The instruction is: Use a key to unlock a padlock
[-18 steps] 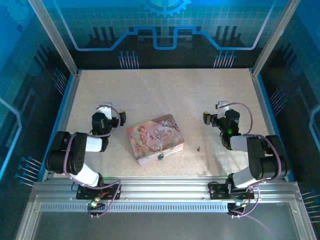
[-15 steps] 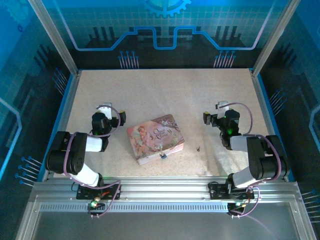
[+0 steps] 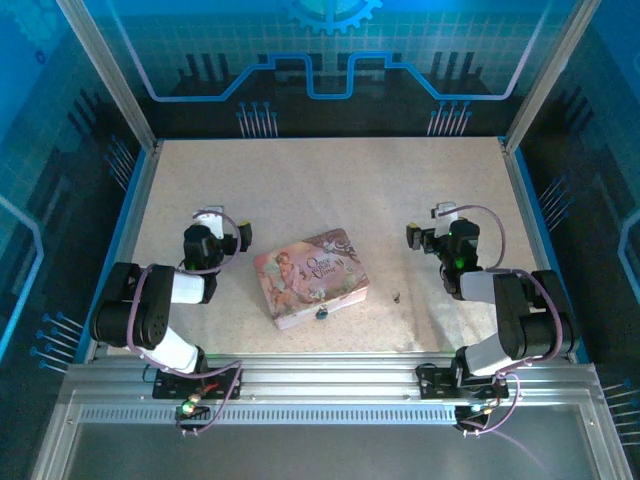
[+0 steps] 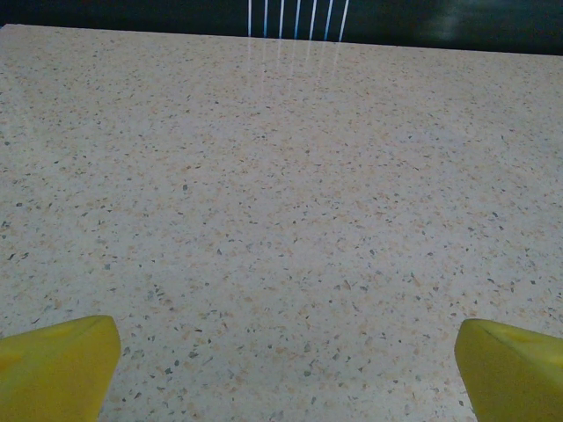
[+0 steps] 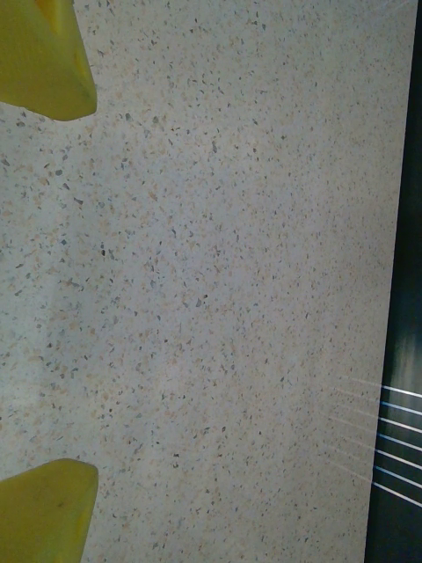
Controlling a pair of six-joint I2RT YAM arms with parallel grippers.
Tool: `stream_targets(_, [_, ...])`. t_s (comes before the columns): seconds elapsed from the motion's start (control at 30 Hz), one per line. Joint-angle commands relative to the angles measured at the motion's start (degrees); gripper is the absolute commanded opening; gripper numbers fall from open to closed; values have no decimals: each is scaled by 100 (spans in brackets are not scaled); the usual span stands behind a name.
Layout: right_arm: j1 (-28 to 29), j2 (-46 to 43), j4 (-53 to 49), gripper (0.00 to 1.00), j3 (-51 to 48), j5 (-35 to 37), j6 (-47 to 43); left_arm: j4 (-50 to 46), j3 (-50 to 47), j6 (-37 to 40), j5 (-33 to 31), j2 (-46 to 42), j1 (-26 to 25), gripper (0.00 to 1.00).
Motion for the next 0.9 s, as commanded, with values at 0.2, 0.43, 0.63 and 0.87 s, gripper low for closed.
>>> stream_targets(0.2, [69, 68, 33, 100, 97, -30, -36, -41, 92, 1, 101, -57, 30, 99])
stream_targets(0.43, [44, -79, -178, 100, 163, -31, 1, 399, -178, -43, 16, -140, 27, 99])
stream_targets(0.63, [44, -765, -789, 100, 171, 144, 93, -261, -197, -60, -131, -972, 17, 99])
stream_targets(0.87, [81, -1777, -2361, 100, 552, -220, 479, -2357, 308, -866, -198, -2478, 16, 99])
